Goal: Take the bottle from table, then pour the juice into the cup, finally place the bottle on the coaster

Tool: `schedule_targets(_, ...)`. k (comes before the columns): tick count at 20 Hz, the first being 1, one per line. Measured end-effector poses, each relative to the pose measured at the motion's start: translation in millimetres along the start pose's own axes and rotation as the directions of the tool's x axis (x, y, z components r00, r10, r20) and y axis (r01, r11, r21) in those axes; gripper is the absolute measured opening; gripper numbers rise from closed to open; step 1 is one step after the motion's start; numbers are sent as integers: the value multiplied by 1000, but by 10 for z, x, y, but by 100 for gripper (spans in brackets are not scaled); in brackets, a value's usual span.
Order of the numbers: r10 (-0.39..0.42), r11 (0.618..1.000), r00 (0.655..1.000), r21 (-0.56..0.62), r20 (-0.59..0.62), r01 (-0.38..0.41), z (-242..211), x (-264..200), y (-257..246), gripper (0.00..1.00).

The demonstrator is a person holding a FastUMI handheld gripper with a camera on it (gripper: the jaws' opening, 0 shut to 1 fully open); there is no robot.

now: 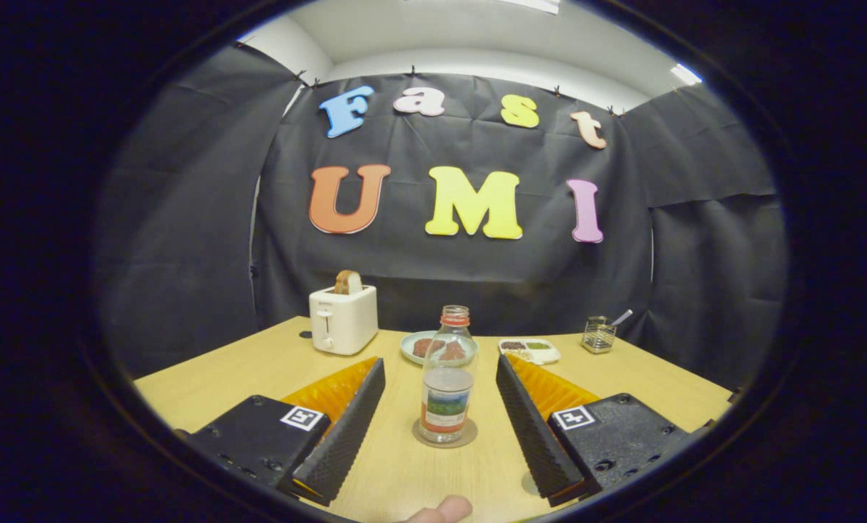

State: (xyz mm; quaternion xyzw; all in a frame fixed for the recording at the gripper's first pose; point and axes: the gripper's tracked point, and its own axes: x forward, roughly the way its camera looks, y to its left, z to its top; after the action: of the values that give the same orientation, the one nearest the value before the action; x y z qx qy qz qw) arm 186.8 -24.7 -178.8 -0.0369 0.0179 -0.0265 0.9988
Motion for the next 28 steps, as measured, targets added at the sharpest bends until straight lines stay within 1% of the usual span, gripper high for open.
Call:
schedule_targets(2, -8, 1000, 1000, 19, 11, 8, 30, -209, 85, 99)
schedule_targets(3, -25, 999, 1000, 24, 2, 25, -8, -292, 97, 99)
schedule_targets(8, -64, 998, 996, -33, -62, 62, -35, -685, 273, 99)
schedule_targets(10, -65, 998, 997, -27, -35, 64, 122, -841, 323, 99)
schedule_targets(12, -40, 999, 999, 3, -9, 40, 275, -984, 421, 99)
schedule_targets(13, -40, 999, 999, 13, 7, 40, 367, -1068, 422, 99)
schedule_targets(15, -61, 998, 998, 5, 19, 61, 483, -1239, 384, 99)
schedule_targets(19, -70, 997, 995, -31, 69, 72, 820, -1605, 392, 99)
schedule_targets(22, -84, 996, 992, -8, 91, 85, 1056, -1862, 349, 99)
schedule_targets(25, -90, 995, 990, 46, 112, 85, 1198, -2116, 364, 99)
schedule_targets(28, -112, 994, 985, 35, 128, 108, 1235, -2247, 292, 98)
